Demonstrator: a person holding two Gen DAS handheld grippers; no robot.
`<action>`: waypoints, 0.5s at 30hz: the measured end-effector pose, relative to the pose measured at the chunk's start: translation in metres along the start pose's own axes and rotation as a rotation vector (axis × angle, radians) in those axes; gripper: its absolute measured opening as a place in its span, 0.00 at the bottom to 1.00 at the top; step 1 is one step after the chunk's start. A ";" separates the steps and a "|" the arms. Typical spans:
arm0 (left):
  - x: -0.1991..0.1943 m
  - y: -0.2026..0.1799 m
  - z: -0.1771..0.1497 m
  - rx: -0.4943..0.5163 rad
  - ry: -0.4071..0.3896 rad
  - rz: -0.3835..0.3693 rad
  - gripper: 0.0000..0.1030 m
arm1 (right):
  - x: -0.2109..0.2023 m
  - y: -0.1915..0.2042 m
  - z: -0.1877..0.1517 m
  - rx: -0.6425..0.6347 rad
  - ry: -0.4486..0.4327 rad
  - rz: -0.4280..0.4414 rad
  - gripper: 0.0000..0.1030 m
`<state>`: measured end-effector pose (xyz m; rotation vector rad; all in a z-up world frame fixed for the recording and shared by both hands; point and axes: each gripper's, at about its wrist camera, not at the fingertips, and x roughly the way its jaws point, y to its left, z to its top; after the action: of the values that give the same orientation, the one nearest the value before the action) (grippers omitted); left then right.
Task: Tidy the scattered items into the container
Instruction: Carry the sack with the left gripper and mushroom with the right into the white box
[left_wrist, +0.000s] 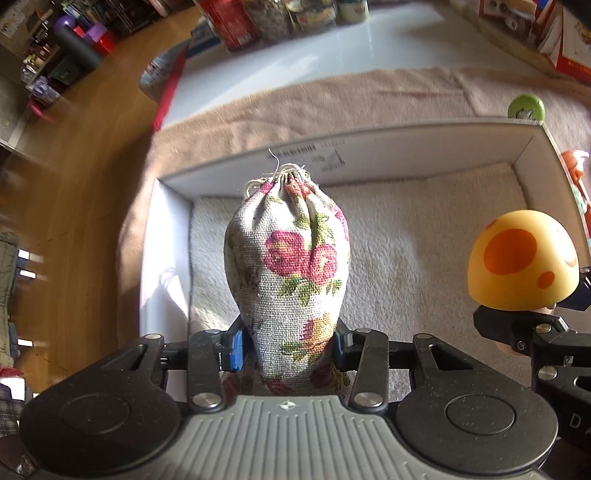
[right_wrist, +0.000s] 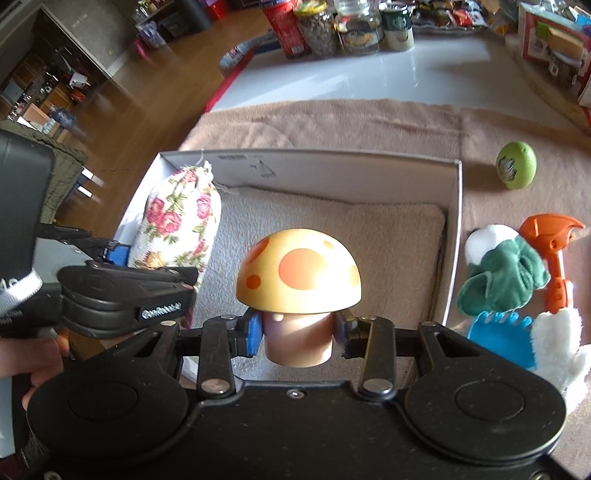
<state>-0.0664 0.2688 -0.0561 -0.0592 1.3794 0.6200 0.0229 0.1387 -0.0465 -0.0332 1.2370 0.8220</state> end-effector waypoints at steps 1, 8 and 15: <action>0.004 -0.001 -0.001 -0.002 0.008 -0.002 0.43 | 0.002 0.000 0.000 0.003 0.004 0.001 0.40; 0.016 0.001 -0.005 -0.009 0.053 -0.023 0.48 | 0.006 0.002 0.002 0.021 0.011 -0.004 0.40; -0.007 0.006 -0.005 -0.033 0.021 0.003 0.61 | -0.003 0.003 0.004 0.014 -0.010 0.000 0.41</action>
<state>-0.0743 0.2695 -0.0488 -0.0905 1.3903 0.6463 0.0244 0.1412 -0.0407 -0.0174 1.2333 0.8121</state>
